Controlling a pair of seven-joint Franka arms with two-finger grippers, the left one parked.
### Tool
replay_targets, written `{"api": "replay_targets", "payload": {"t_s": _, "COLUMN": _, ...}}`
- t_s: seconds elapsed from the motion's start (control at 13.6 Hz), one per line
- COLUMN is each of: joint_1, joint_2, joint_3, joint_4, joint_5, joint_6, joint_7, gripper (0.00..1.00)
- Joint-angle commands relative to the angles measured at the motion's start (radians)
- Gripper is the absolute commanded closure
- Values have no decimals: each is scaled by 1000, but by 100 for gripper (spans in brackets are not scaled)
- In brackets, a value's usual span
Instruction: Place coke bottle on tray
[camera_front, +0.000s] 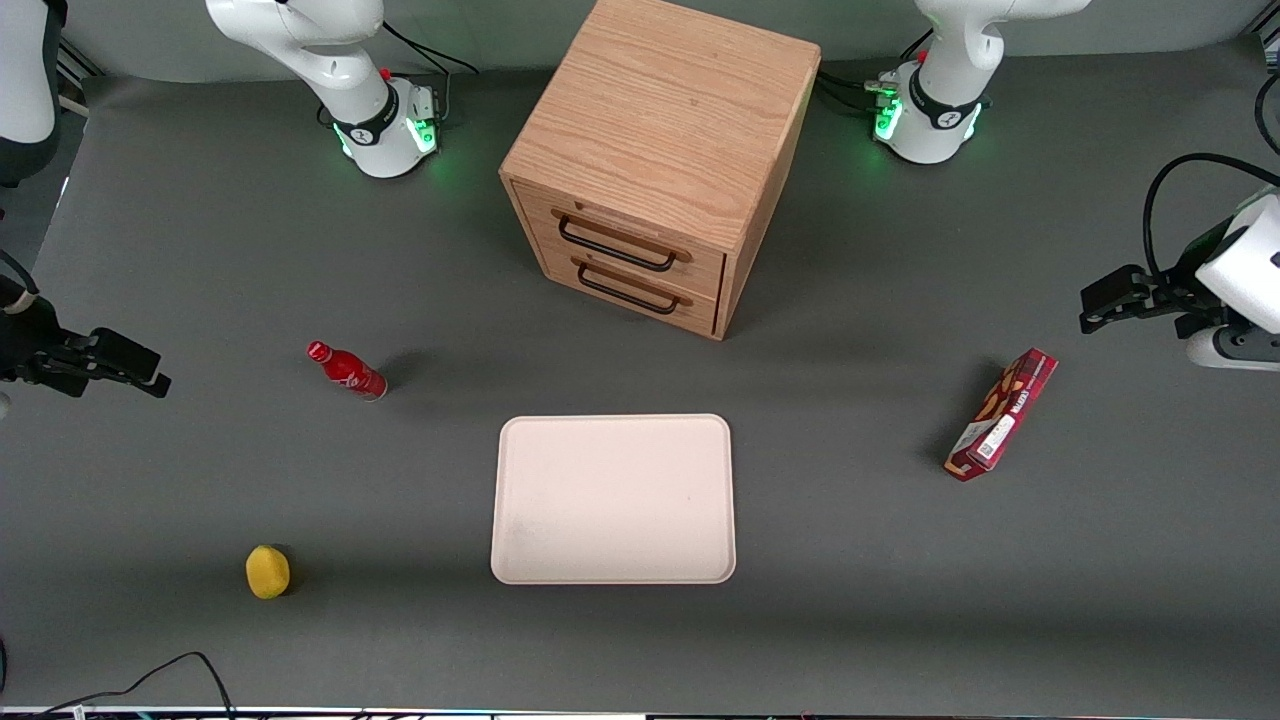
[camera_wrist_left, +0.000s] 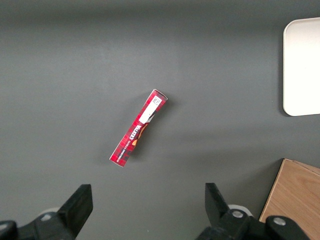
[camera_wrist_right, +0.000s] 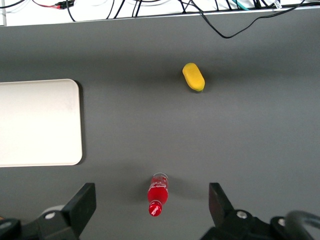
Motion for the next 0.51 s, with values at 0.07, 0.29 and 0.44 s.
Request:
{"api": "replay_targets", "payload": {"t_s": 0.07, "joint_1": 1, "joint_2": -7, "joint_3": -3, "joint_4": -6, "joint_5": 19, "joint_6": -10, "joint_7": -27, "gripper": 0}}
{"api": "replay_targets", "payload": {"t_s": 0.29, "joint_1": 3, "joint_2": -5, "joint_3": -3, "joint_4": -6, "joint_5": 18, "joint_6": -10, "joint_7": -26, "gripper": 0}}
{"api": "replay_targets", "payload": {"t_s": 0.44, "joint_1": 3, "joint_2": -5, "joint_3": -3, "joint_4": -4, "joint_5": 18, "joint_6": -10, "joint_7": -26, "gripper": 0}}
